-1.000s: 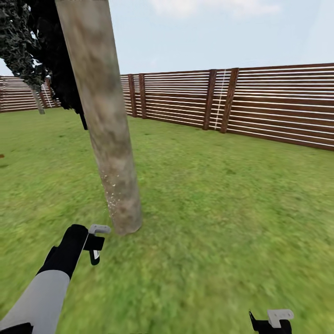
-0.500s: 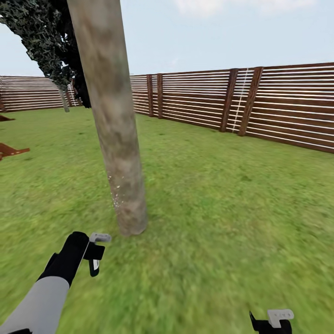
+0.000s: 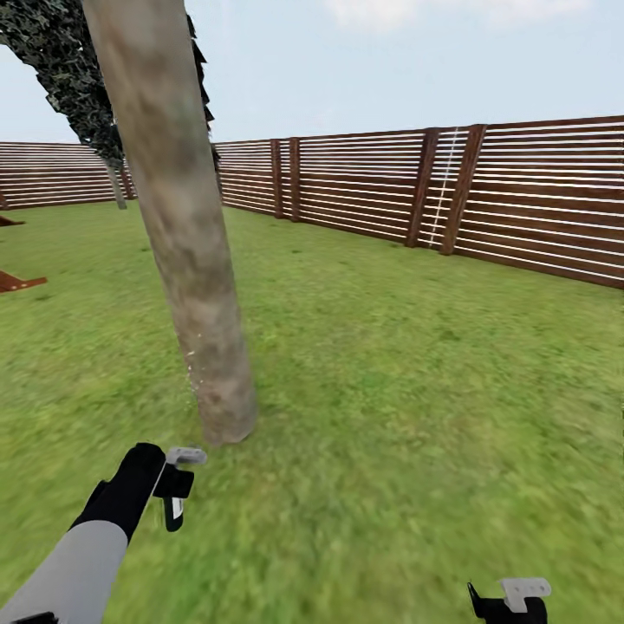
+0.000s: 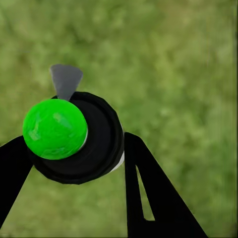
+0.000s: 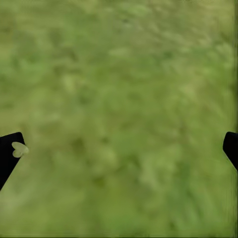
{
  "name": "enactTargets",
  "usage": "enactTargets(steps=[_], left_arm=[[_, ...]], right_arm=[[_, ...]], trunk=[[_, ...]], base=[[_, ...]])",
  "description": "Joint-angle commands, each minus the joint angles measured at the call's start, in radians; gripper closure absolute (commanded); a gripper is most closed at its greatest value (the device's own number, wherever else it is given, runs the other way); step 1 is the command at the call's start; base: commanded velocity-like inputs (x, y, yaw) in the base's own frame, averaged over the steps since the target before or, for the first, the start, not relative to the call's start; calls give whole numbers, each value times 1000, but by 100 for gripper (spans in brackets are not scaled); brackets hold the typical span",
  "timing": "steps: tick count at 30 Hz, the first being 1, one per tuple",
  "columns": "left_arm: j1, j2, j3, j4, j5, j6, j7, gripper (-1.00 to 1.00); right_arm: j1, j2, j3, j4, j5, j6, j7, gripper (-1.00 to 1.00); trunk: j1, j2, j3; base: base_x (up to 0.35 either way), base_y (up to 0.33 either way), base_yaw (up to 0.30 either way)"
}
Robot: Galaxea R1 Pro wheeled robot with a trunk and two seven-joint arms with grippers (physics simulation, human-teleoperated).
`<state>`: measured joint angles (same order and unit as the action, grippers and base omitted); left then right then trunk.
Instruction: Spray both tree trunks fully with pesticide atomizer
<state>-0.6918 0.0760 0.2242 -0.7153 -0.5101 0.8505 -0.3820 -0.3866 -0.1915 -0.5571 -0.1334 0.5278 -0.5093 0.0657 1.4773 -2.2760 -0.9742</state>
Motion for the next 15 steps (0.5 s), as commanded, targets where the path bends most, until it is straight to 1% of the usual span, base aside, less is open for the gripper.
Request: enactTargets(steps=[1,2,3,4,5,6,8,9,10,11,12,14,15], left_arm=[[0,-12,1,1,0,-26,1,100],[0,-26,3,0,0,-29,1,100],[0,-48,5,-1,-2,-33,2,100],[0,-51,5,-2,-3,-34,4,100],[0,-47,5,-2,-3,-35,11,100],[0,-38,9,-2,-3,-35,20,100],[0,-6,57,1,-4,-38,34,100],[1,5,77,3,-4,-41,37,100],[6,10,88,9,-3,-52,39,100],[16,9,92,23,-4,-77,40,100],[19,5,92,29,-3,-86,41,100],[21,-15,92,34,-3,-93,41,100],[21,-32,93,35,-3,-95,41,100]], right_arm=[[0,2,0,0,0,0,0,-100],[0,2,0,0,0,0,0,-100],[0,3,0,0,0,0,0,-100],[0,3,0,0,0,0,0,-100],[0,3,0,0,0,0,0,-100],[0,3,0,0,0,0,0,-100],[0,4,0,0,0,0,0,-100],[0,4,0,0,0,0,0,-100],[0,4,0,0,0,0,0,-100],[0,4,0,0,0,0,0,-100],[0,4,0,0,0,0,0,-100],[0,4,0,0,0,0,0,-100],[0,4,0,0,0,0,0,-100]], trunk=[[0,0,0],[0,0,0],[0,0,0],[0,0,0],[0,0,0],[0,0,0],[0,0,0],[0,0,0],[0,0,0],[0,0,0],[0,0,0],[0,0,0],[0,0,0]], base=[[113,-273,0],[127,-272,0],[153,-261,0],[163,-254,5],[172,-247,79],[176,-243,170],[179,-241,236],[181,-240,263],[181,-239,270],[182,-236,275],[185,-235,277],[190,-233,277],[189,-232,278]])
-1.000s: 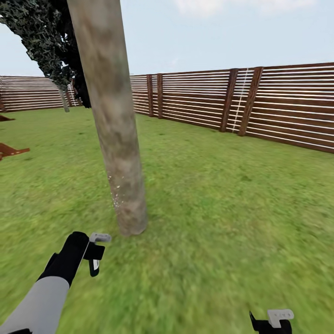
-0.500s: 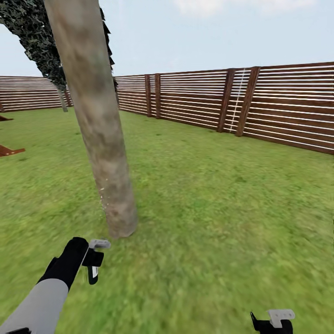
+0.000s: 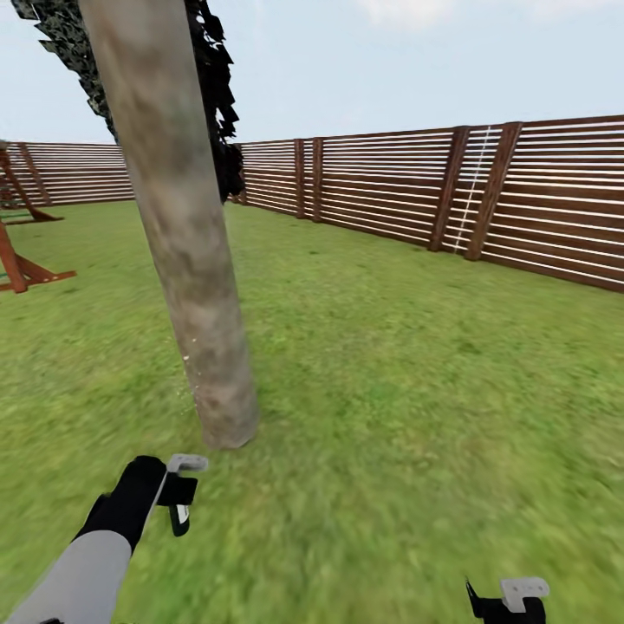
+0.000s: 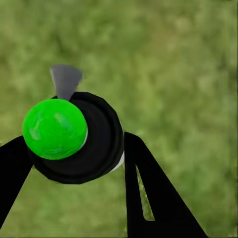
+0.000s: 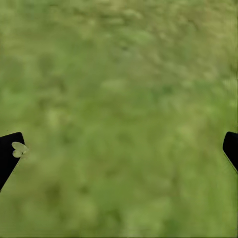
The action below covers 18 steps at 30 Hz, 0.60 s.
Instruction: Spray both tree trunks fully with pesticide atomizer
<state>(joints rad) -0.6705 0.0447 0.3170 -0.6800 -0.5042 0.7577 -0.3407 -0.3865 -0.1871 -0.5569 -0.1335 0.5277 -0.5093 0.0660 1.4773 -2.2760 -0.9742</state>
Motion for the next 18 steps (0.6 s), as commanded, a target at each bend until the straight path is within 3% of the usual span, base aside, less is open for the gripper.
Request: enactTargets(steps=[1,5,11,18], left_arm=[[0,-7,0,0,-9,-2,0,100],[0,-6,9,-1,-9,-2,0,100],[-5,-10,2,-10,-9,-1,4,100],[-15,-14,2,-12,-7,-3,12,100]], right_arm=[[0,0,0,0,0,0,0,-100],[0,0,0,0,0,0,0,-100],[0,0,0,0,0,0,0,-100],[0,0,0,0,-1,0,-1,-100]], trunk=[[0,0,0],[0,0,0],[0,0,0],[0,0,0]], base=[[150,-241,278],[-24,-259,250],[-150,-227,45],[195,-223,261]])
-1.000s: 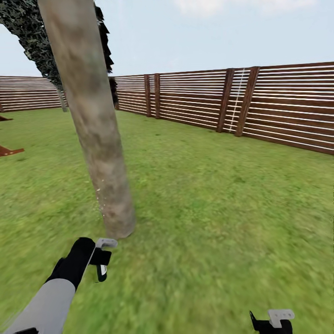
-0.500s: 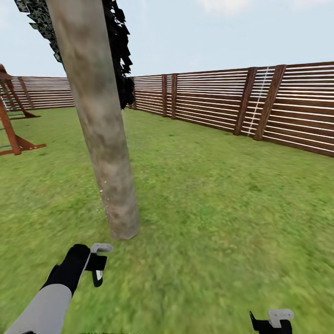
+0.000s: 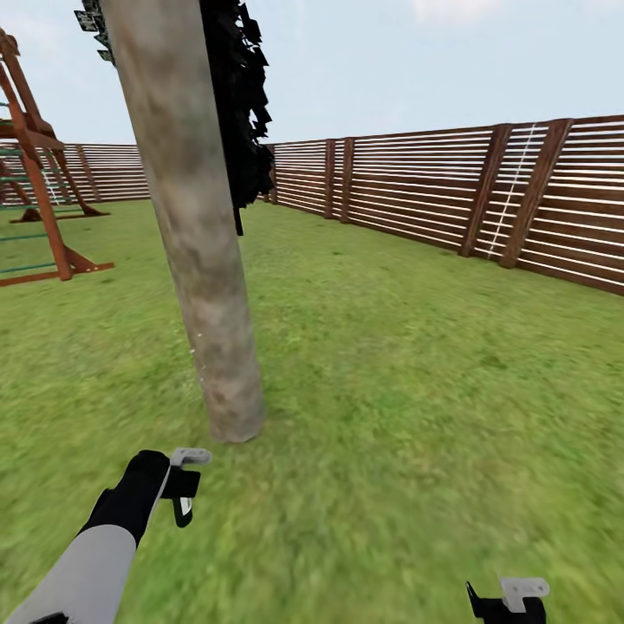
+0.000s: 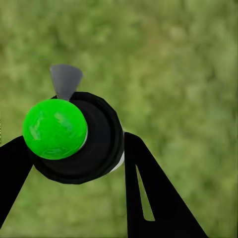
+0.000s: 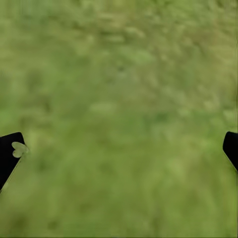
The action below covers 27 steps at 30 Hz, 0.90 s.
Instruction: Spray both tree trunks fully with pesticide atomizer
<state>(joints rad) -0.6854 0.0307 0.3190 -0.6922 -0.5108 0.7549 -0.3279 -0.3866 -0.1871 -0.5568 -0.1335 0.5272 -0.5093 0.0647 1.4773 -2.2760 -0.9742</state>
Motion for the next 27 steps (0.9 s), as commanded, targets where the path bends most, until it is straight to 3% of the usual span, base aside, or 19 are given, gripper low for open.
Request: enactTargets(steps=[1,7,12,19,27], left_arm=[[0,0,0,0,0,0,0,100],[0,-1,2,0,1,0,0,100],[1,-12,1,-1,0,-3,-2,100],[-2,-12,0,-3,0,-32,0,100],[-3,-14,0,-4,1,-34,0,100]], right_arm=[[0,0,0,0,0,0,0,-100],[0,0,0,0,0,0,1,-100],[0,-6,-1,0,0,0,1,-100],[0,-2,0,-1,1,0,0,-100],[0,0,-1,0,1,0,0,-100]], trunk=[[0,0,0],[0,0,0],[0,0,0],[0,0,0],[0,0,0]], base=[[241,-196,276],[245,-188,273],[237,-191,36],[-53,-267,20],[81,-257,254]])
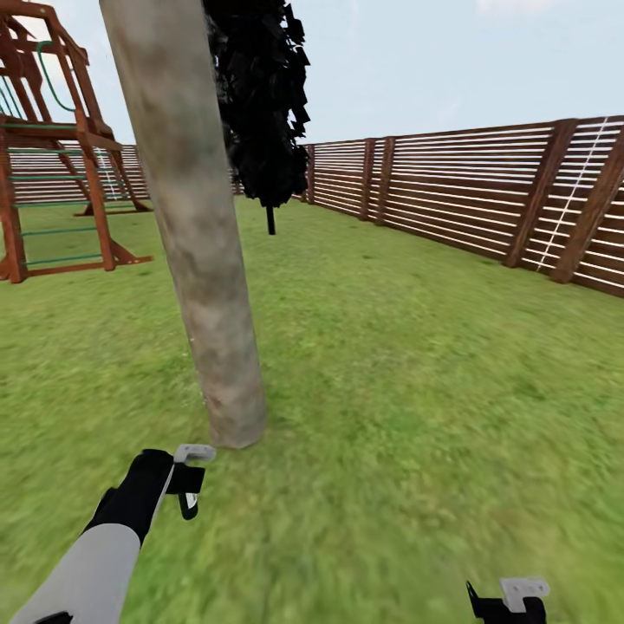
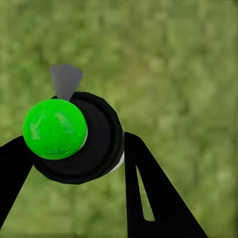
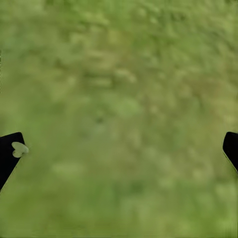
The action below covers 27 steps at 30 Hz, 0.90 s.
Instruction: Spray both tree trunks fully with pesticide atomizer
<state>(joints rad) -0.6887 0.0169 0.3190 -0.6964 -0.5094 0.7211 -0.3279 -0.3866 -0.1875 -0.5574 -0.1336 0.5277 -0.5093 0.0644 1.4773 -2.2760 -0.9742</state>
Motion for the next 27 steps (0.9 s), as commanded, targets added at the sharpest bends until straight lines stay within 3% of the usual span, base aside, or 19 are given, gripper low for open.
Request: enactTargets(steps=[1,6,9,11,13,14,16,17,18,19,21,22,24,27], left_arm=[[0,0,-1,0,0,-1,-1,100],[1,-17,-2,0,0,-3,-2,100],[0,-55,-8,-13,-1,-3,-3,100],[0,-89,-34,-85,-1,1,-12,100],[-2,-78,-45,-129,-2,6,-14,100],[-7,-60,-47,-141,-2,8,-15,100],[-18,7,-45,-156,0,12,-41,100],[-31,18,-48,-158,-1,13,-58,100],[-35,16,-49,-159,-1,13,-63,100],[-39,-1,-58,-159,-1,14,-67,100],[-42,-71,-109,-158,-3,18,-69,100],[-44,-84,-125,-159,-2,28,-69,100],[-59,-68,-125,-165,-3,48,-71,100],[-81,9,-123,-174,0,67,-94,100]], right_arm=[[0,0,0,0,0,0,0,-100],[0,0,0,0,0,0,0,-100],[0,0,1,0,0,0,0,-100],[0,0,1,0,0,0,1,-100],[0,1,1,0,0,0,0,-100],[0,1,1,0,0,0,0,-100],[0,1,1,0,0,0,0,-100],[0,0,1,0,0,0,1,-100],[0,0,1,0,0,0,1,-100],[0,0,1,0,0,0,1,-100],[0,0,1,0,0,0,1,-100],[0,0,1,0,0,0,1,-100],[0,0,1,0,0,0,1,-100],[0,0,1,0,0,0,1,-100]], trunk=[[0,0,0],[0,0,0],[0,0,0],[0,0,0],[0,0,0],[0,0,0],[0,0,0],[0,0,0],[0,0,0],[0,0,0],[0,0,0],[0,0,0],[0,0,0],[0,0,0]], base=[[203,-234,278],[172,-211,278],[23,-29,226],[3,-4,55],[1,-1,10],[0,0,4],[0,0,1],[0,0,0],[0,0,0],[0,0,0],[0,0,0],[0,0,0],[0,0,0],[0,0,0]])
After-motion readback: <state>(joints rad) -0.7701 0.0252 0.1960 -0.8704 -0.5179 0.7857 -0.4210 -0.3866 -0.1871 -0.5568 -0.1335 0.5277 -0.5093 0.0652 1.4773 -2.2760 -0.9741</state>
